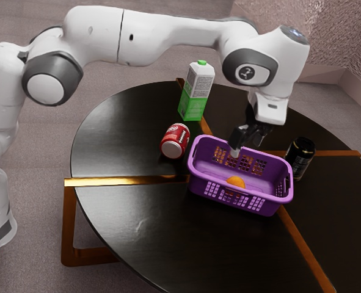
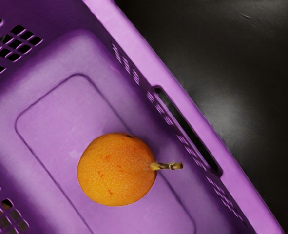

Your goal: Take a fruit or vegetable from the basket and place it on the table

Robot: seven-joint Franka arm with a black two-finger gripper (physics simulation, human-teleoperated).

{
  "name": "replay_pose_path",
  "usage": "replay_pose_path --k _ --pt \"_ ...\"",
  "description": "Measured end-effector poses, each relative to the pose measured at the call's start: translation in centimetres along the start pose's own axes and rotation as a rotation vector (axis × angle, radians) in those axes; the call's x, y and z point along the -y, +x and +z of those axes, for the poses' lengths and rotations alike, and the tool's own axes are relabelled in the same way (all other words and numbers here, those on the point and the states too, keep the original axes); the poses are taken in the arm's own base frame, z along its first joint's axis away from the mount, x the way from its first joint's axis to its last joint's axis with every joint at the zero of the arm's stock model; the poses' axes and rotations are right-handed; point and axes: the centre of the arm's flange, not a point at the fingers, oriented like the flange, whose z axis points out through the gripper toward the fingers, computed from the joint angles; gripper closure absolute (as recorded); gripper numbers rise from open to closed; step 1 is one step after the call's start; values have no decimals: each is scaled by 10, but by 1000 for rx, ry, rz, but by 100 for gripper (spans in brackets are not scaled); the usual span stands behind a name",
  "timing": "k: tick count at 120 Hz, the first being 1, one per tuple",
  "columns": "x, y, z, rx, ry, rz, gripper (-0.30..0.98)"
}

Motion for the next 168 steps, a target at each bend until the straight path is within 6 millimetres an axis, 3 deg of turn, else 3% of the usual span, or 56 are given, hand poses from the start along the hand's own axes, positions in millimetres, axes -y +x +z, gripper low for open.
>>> replay_pose_path --k 17,40,48,72,96,121,168 --pt "-5 20 8 -56 -10 250 0" --pt "13 5 2 -136 26 497 0" --pt "14 6 -1 -106 66 565 0" --pt "-1 36 0 45 195 789 0" --pt "28 6 10 -26 134 810 0" --pt "37 12 54 -77 34 897 1" --pt "42 8 94 -62 -14 1006 0"
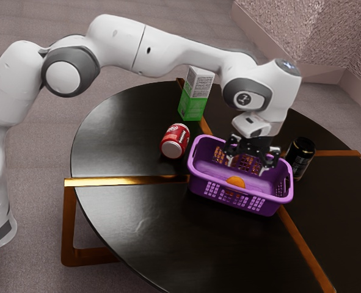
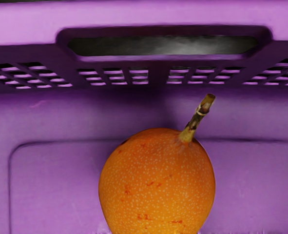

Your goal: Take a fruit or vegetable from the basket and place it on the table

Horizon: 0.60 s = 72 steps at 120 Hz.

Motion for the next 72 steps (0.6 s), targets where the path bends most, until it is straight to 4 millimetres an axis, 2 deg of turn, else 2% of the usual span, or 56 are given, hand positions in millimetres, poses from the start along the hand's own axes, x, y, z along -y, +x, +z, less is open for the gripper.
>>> replay_pose_path --k 38,72 --pt "-3 1 35 -11 -39 55 0" --pt "-4 6 56 -21 -51 89 0"
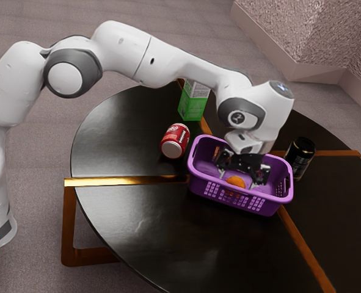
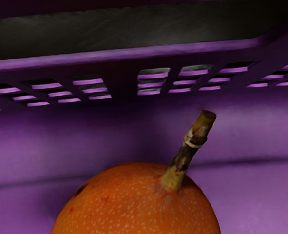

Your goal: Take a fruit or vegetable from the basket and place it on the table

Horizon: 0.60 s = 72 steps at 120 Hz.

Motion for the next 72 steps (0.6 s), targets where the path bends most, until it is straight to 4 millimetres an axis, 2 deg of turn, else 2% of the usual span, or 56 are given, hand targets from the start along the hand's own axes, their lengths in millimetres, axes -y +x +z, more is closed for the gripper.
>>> replay_pose_path --k 52,72 --pt "3 2 17 -7 2 25 1" --pt "6 5 20 3 42 17 29"
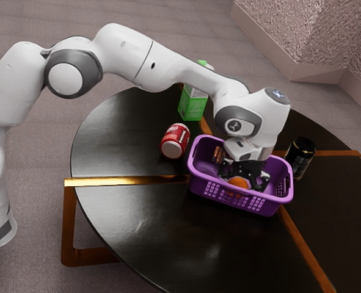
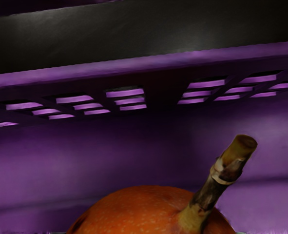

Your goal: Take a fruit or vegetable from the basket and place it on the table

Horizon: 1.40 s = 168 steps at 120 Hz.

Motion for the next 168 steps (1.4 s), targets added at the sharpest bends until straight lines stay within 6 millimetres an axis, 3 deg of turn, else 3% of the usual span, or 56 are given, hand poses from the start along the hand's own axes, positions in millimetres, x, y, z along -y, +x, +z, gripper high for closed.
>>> replay_pose_path --k 22,56,67,79,106,123,136,149,168 --pt "4 0 -13 20 57 -17 40" --pt "4 -1 -111 64 151 -52 40" --pt "-1 17 -139 67 155 -40 39" --pt "3 56 -157 48 160 11 39" --pt "14 129 -168 1 160 102 39" --pt "19 162 -169 -16 159 136 36" --pt "21 169 -165 -20 156 133 35" --pt "23 167 -159 -26 152 120 16" --pt "27 169 -153 -43 153 105 5"
